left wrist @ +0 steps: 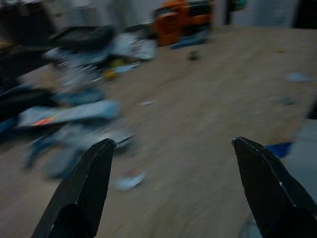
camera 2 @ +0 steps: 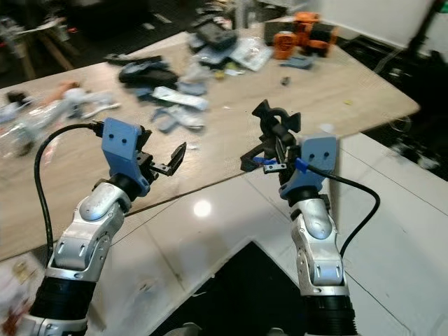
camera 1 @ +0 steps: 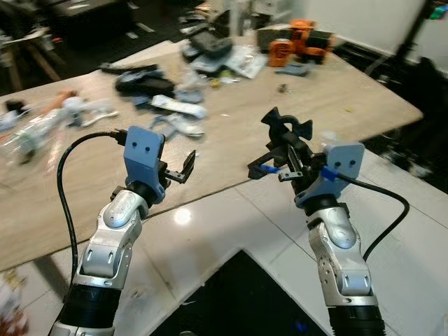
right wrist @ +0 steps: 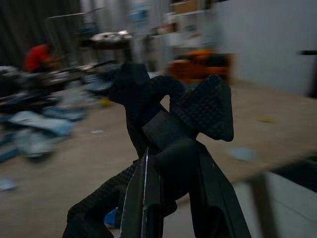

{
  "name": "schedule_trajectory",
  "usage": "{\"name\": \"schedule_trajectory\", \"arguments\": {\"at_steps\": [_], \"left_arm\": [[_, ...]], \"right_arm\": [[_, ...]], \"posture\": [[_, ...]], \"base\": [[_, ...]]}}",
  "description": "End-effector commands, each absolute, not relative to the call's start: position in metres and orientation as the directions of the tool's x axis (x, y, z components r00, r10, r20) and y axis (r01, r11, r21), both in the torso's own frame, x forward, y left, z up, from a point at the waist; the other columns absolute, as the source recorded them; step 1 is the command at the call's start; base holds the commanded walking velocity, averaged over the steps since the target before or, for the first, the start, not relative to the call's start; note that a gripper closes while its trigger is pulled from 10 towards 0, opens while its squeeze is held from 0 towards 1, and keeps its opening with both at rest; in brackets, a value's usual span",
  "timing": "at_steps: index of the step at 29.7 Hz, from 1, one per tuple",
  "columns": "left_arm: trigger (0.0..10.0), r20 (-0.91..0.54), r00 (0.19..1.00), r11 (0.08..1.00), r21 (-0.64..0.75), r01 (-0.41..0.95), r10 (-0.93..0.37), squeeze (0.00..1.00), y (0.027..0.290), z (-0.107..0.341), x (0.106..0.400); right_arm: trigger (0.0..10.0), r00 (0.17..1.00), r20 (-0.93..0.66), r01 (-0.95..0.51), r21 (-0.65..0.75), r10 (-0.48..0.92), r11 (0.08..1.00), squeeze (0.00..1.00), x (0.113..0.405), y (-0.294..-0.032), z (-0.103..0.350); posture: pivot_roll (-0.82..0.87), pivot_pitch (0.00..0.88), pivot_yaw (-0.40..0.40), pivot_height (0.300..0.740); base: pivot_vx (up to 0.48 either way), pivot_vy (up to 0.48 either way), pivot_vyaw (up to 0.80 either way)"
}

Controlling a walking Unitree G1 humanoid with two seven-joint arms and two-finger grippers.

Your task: Picking trash to rubbish bin

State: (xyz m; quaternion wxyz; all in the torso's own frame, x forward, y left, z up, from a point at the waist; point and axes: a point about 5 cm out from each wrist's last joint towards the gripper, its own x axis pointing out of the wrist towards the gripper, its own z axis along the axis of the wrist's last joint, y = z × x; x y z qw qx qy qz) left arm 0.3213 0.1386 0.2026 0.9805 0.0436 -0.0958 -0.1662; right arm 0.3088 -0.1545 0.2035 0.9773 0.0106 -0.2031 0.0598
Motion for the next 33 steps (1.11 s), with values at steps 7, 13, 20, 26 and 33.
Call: {"name": "schedule_trajectory", "arguments": {"at_steps": [7, 13, 20, 26, 33], "left_arm": [[10.0, 0.138, 0.952, 0.961, 0.097, 0.26, -0.272, 0.0, 0.149, 0.195, 0.323], [10.0, 0.129, 0.959, 0.964, 0.117, 0.237, -0.252, 0.0, 0.153, 0.194, 0.324], [10.0, 0.121, 0.961, 0.962, 0.14, 0.233, -0.25, 0.0, 0.154, 0.195, 0.326], [10.0, 0.108, 0.958, 0.957, 0.145, 0.251, -0.267, 0.0, 0.153, 0.195, 0.326], [10.0, 0.108, 0.957, 0.956, 0.151, 0.252, -0.27, 0.0, 0.153, 0.196, 0.327]], "right_arm": [[10.0, 0.928, 0.355, -0.145, 0.07, 0.111, 0.987, 0.0, 0.307, -0.15, 0.191], [10.0, 0.938, 0.333, -0.143, 0.115, 0.097, 0.983, 0.0, 0.307, -0.149, 0.185], [10.0, 0.949, 0.305, -0.141, 0.163, 0.086, 0.977, 0.0, 0.306, -0.146, 0.177], [10.0, 0.957, 0.284, -0.124, 0.192, 0.066, 0.974, 0.0, 0.306, -0.145, 0.17], [10.0, 0.959, 0.275, -0.121, 0.201, 0.063, 0.972, 0.0, 0.305, -0.144, 0.167]], "posture": [[0.0, 0.159, 0.11, 0.74], [0.0, 0.157, 0.111, 0.74], [0.01, 0.157, 0.115, 0.74], [0.02, 0.158, 0.126, 0.74], [0.03, 0.157, 0.126, 0.74]], "base": [[0.0, 0.0, -0.8], [0.0, 0.0, -0.8], [0.0, 0.0, -0.8], [0.0, 0.0, -0.8], [0.0, 0.0, -0.8]]}}
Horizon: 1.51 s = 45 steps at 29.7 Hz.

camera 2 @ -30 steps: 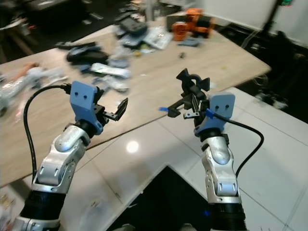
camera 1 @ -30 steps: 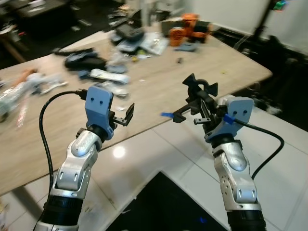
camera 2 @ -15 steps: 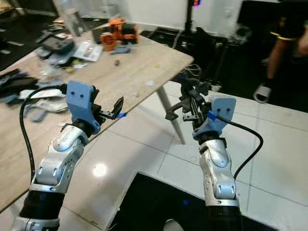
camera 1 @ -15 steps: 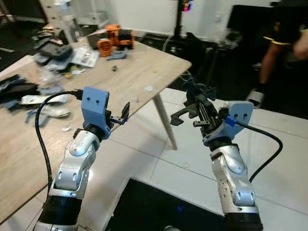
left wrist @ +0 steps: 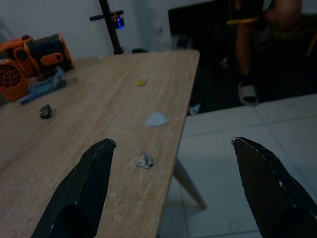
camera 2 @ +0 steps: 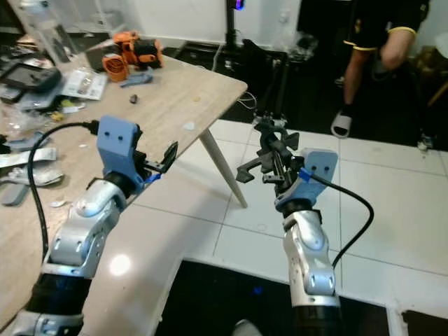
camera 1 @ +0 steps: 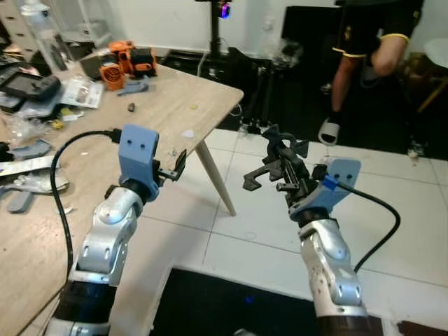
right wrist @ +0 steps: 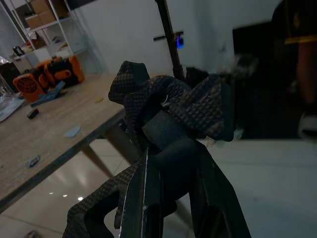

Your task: Picking trash to rubbish bin

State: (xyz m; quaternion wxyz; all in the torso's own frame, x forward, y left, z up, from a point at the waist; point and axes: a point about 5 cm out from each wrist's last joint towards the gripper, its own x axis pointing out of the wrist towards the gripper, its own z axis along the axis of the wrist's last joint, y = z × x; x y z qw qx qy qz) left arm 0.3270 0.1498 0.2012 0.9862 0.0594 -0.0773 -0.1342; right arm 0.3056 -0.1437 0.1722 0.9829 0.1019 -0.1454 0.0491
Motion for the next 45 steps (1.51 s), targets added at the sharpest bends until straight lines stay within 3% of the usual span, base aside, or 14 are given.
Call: {"name": "schedule_trajectory", "arguments": {"at_steps": [1, 30, 45], "left_arm": [[10.0, 0.107, 0.957, 0.956, 0.152, 0.251, -0.269, 0.0, 0.153, 0.197, 0.327], [10.0, 0.099, 0.96, 0.954, 0.178, 0.243, -0.263, 0.0, 0.157, 0.199, 0.331], [10.0, 0.106, 0.949, 0.937, 0.225, 0.268, -0.297, 0.0, 0.16, 0.211, 0.341]], "right_arm": [[10.0, 0.959, 0.275, -0.122, 0.203, 0.063, 0.972, 0.0, 0.305, -0.144, 0.167], [10.0, 0.965, 0.259, -0.112, 0.226, 0.051, 0.968, 0.0, 0.307, -0.143, 0.162], [10.0, 0.972, 0.235, -0.063, 0.273, -0.003, 0.96, 0.0, 0.304, -0.142, 0.148]], "posture": [[0.03, 0.157, 0.126, 0.74], [0.03, 0.141, 0.127, 0.74], [0.07, 0.131, 0.178, 0.74]], "base": [[0.0, 0.0, -0.8], [0.0, 0.0, -0.8], [0.0, 0.0, -0.8]]}}
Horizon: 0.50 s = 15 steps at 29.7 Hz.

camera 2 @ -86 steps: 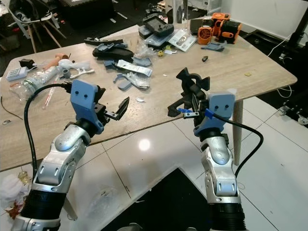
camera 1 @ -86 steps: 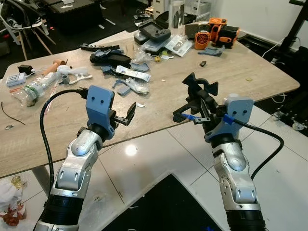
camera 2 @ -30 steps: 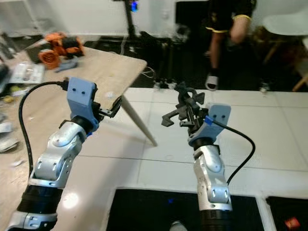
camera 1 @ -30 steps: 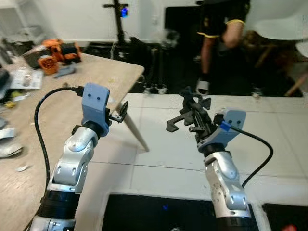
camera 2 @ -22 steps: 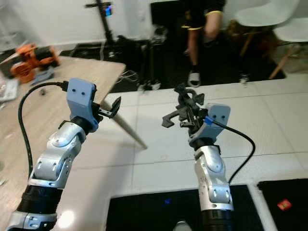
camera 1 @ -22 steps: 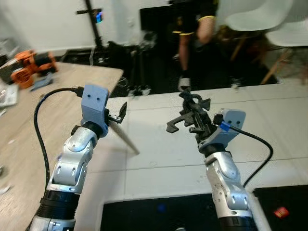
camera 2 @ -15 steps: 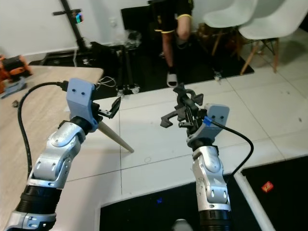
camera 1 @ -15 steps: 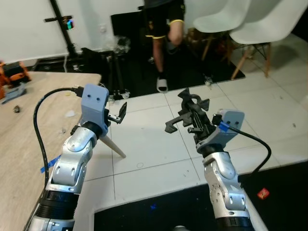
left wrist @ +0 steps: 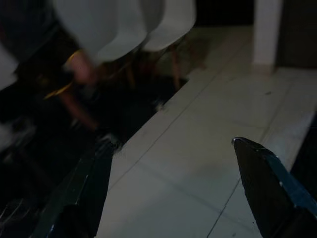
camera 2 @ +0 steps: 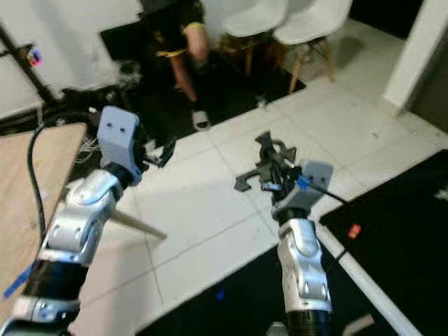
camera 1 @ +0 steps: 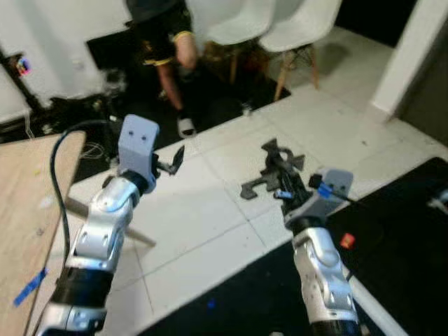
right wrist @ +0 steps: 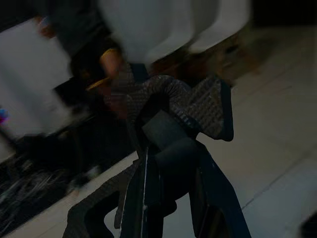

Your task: Picking trash to rubbish bin

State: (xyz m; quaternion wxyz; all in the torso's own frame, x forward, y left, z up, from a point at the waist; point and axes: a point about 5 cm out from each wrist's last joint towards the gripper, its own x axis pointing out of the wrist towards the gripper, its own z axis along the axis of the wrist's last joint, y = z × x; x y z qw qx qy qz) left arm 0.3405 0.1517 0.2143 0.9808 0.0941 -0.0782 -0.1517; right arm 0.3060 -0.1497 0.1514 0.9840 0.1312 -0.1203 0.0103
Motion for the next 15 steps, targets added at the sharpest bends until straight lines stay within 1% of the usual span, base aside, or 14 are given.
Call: {"name": "schedule_trajectory", "arguments": {"at_steps": [1, 5, 6, 9, 10, 15], "left_arm": [[10.0, 0.106, 0.949, 0.937, 0.225, 0.268, -0.297, 0.0, 0.16, 0.211, 0.341], [10.0, 0.107, 0.951, 0.941, 0.216, 0.262, -0.29, 0.0, 0.161, 0.21, 0.341], [10.0, 0.107, 0.955, 0.948, 0.199, 0.25, -0.275, 0.0, 0.162, 0.208, 0.34], [10.0, 0.107, 0.963, 0.958, 0.171, 0.229, -0.249, 0.0, 0.164, 0.203, 0.337], [10.0, 0.107, 0.965, 0.962, 0.161, 0.219, -0.238, 0.0, 0.165, 0.201, 0.336], [10.0, 0.104, 0.978, 0.979, 0.117, 0.169, -0.181, 0.0, 0.168, 0.188, 0.325]], "right_arm": [[10.0, 0.972, 0.235, -0.063, 0.273, -0.003, 0.96, 0.0, 0.304, -0.142, 0.148], [10.0, 0.972, 0.236, -0.068, 0.274, 0.001, 0.959, 0.0, 0.305, -0.141, 0.148], [10.0, 0.971, 0.238, -0.077, 0.27, 0.011, 0.96, 0.0, 0.307, -0.139, 0.149], [10.0, 0.969, 0.242, -0.102, 0.26, 0.038, 0.96, 0.0, 0.31, -0.137, 0.153], [10.0, 0.968, 0.244, -0.116, 0.255, 0.052, 0.96, 0.0, 0.311, -0.136, 0.154], [10.0, 0.958, 0.242, -0.205, 0.207, 0.153, 0.957, 0.0, 0.319, -0.127, 0.16]], "posture": [[0.07, 0.131, 0.178, 0.74], [0.07, 0.132, 0.174, 0.74], [0.06, 0.134, 0.148, 0.74], [0.05, 0.135, 0.127, 0.74], [0.03, 0.138, 0.086, 0.74], [0.01, 0.141, -0.006, 0.74]], "base": [[0.0, 0.0, -0.8], [0.0, 0.0, -0.8], [0.0, 0.0, -0.8], [0.0, 0.0, -0.8], [0.0, 0.0, -0.8], [0.0, 0.0, -0.8]]}}
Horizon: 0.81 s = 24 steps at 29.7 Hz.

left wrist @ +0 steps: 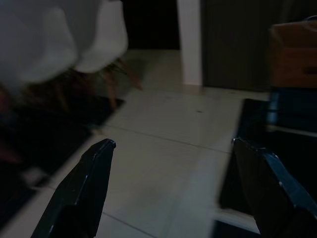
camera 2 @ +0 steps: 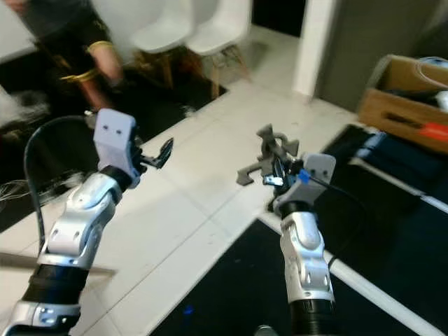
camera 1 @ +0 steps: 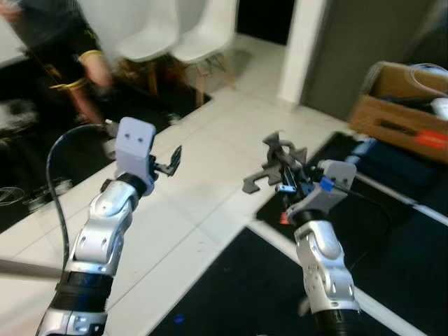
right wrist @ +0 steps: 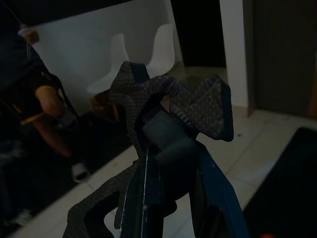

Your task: Picking trash to rubbish bin

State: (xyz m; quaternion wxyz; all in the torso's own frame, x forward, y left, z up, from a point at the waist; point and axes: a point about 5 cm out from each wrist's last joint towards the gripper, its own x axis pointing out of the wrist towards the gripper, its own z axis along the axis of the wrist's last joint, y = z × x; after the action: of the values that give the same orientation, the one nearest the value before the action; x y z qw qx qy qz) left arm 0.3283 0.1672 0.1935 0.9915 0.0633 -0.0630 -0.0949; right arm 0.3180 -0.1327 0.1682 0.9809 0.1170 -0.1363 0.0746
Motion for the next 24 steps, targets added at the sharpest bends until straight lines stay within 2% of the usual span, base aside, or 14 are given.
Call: {"name": "schedule_trajectory", "arguments": {"at_steps": [1, 7, 10, 15, 24], "left_arm": [[10.0, 0.102, 0.98, 0.981, 0.11, 0.16, -0.172, 0.0, 0.168, 0.186, 0.324], [10.0, 0.089, 0.989, 0.99, 0.088, 0.113, -0.121, 0.0, 0.173, 0.174, 0.314], [10.0, 0.087, 0.99, 0.991, 0.084, 0.101, -0.108, 0.0, 0.174, 0.172, 0.311], [10.0, 0.08, 0.992, 0.993, 0.076, 0.09, -0.096, 0.0, 0.175, 0.17, 0.309], [10.0, -0.034, 0.995, 0.992, 0.078, 0.096, -0.093, 0.0, 0.172, 0.149, 0.306]], "right_arm": [[10.0, 0.956, 0.24, -0.216, 0.202, 0.166, 0.955, 0.0, 0.32, -0.126, 0.161], [10.0, 0.943, 0.231, -0.284, 0.179, 0.24, 0.942, 0.0, 0.324, -0.119, 0.163], [10.0, 0.942, 0.229, -0.288, 0.179, 0.245, 0.941, 0.0, 0.325, -0.119, 0.163], [10.0, 0.942, 0.225, -0.292, 0.179, 0.249, 0.94, 0.0, 0.326, -0.119, 0.163], [10.0, 0.965, 0.158, -0.237, 0.196, 0.208, 0.952, 0.0, 0.322, -0.127, 0.141]], "posture": [[0.01, 0.14, -0.014, 0.74], [0.0, 0.139, -0.082, 0.74], [0.0, 0.143, -0.09, 0.74], [0.0, 0.144, -0.09, 0.74], [0.01, 0.154, -0.051, 0.74]], "base": [[0.0, 0.0, -0.8], [0.0, 0.0, -0.8], [0.0, 0.0, -0.8], [0.0, 0.0, -0.8], [0.0, 0.0, -0.8]]}}
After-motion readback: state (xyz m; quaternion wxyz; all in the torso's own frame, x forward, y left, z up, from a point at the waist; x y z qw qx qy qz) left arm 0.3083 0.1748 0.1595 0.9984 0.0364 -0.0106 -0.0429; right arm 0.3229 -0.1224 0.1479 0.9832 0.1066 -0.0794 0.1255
